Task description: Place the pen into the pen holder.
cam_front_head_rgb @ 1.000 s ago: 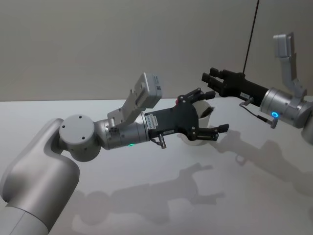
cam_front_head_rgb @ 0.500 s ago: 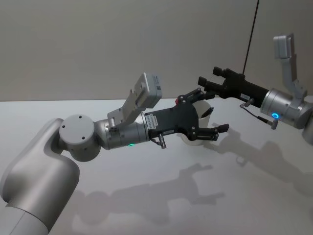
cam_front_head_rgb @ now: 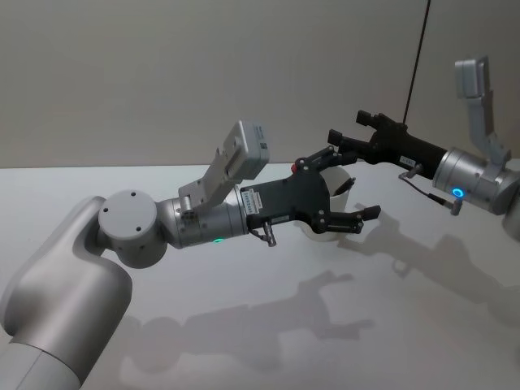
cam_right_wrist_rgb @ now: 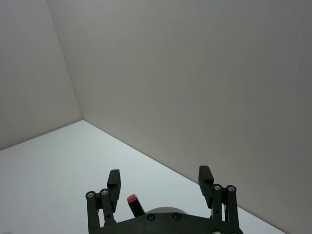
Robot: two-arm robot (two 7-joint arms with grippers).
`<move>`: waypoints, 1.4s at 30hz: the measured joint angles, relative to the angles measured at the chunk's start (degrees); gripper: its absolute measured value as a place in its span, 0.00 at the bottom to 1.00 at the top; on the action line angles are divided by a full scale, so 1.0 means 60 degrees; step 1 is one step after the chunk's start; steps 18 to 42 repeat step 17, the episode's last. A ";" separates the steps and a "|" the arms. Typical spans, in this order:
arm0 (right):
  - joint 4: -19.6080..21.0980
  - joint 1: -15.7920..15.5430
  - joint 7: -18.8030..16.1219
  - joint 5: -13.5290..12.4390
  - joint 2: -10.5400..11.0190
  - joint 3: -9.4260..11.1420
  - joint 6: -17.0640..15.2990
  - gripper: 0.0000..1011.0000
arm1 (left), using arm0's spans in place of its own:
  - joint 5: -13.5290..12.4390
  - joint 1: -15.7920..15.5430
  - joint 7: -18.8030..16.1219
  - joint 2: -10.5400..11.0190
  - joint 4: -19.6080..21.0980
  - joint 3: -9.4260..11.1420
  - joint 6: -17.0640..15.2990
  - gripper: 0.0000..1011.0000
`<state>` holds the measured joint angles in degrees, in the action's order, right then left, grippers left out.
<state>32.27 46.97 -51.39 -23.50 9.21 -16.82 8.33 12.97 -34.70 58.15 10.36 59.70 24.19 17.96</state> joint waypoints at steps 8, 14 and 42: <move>0.0012 -0.0006 -0.0009 -0.0005 0.0006 0.0000 -0.0007 0.99 | 0.0000 0.0000 0.0000 0.0000 0.0000 0.0000 0.0000 0.99; 0.0017 -0.0010 -0.0010 -0.0004 0.0010 0.0000 -0.0008 0.99 | 0.0000 0.0000 0.0000 0.0000 0.0000 0.0000 0.0000 0.99; 0.0022 -0.0013 -0.0010 -0.0005 0.0010 0.0000 -0.0008 0.99 | 0.0000 0.0000 0.0000 0.0000 0.0000 0.0000 0.0000 0.99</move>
